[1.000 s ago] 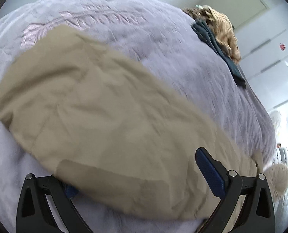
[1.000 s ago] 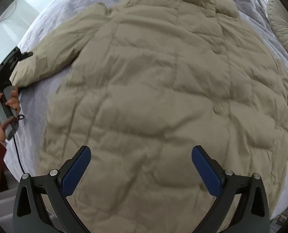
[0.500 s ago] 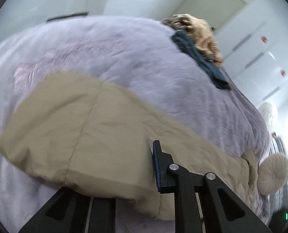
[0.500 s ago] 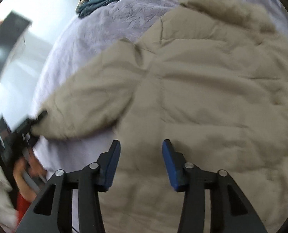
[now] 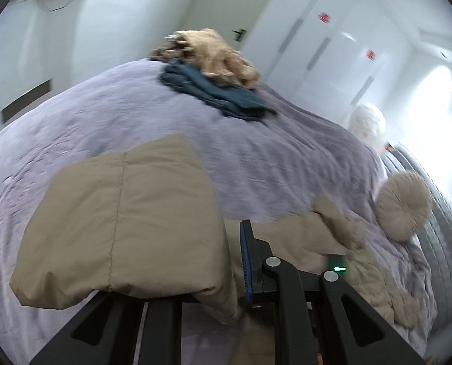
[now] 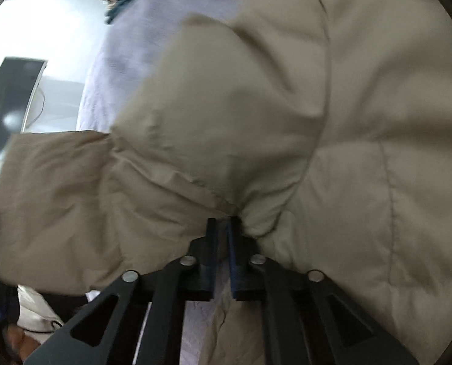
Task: Fold large clothes
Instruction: 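Grasp the sleeve nearest the left tool and fold it across the coat body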
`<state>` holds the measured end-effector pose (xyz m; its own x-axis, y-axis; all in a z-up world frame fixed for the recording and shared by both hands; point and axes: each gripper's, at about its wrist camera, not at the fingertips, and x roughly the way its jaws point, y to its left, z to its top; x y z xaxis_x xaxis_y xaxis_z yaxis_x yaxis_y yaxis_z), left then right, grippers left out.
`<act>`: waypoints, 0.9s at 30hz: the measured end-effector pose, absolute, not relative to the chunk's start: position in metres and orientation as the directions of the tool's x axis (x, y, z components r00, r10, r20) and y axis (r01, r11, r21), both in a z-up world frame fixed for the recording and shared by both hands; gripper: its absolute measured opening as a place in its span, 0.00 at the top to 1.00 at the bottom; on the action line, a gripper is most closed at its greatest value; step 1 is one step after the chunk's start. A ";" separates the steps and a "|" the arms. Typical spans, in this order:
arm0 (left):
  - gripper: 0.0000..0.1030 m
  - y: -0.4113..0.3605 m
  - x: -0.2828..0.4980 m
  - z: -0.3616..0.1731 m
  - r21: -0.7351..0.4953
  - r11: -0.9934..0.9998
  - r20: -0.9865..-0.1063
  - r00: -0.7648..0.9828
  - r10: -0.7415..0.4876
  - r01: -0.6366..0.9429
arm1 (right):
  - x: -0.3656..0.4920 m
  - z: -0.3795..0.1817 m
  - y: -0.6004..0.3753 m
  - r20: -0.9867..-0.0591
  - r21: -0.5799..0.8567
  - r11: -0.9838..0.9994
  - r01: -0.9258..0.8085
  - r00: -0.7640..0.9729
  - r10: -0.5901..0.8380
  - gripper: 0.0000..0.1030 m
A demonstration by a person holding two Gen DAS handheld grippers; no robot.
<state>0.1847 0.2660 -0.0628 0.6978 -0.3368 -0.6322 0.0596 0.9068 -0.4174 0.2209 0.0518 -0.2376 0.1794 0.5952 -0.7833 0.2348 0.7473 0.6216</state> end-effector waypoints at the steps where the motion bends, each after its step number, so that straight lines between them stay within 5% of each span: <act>1: 0.82 0.254 0.185 -0.061 -0.404 0.911 -0.636 0.692 -0.341 0.078 | 0.222 -0.242 0.051 -0.772 0.636 0.733 0.243 0.172 0.612 0.98; 8: 0.82 0.154 0.186 -0.045 -0.326 0.911 -0.656 0.633 -0.410 0.252 | 0.220 -0.215 0.022 -0.733 0.680 0.713 0.173 0.174 0.657 0.99; 16: 0.82 0.028 0.179 -0.063 -0.238 0.867 -0.733 0.505 -0.456 0.437 | 0.161 -0.154 -0.137 -0.829 0.552 0.772 0.316 0.314 0.464 0.99; 21: 0.82 -0.052 0.167 -0.125 -0.121 0.832 -0.840 0.390 -0.377 0.541 | 0.112 -0.141 -0.207 -0.861 0.496 0.763 0.415 0.345 0.373 0.99; 27: 0.81 -0.061 0.149 -0.149 -0.077 0.845 -0.888 0.350 -0.299 0.529 | 0.101 -0.153 -0.220 -0.870 0.484 0.766 0.424 0.327 0.368 0.97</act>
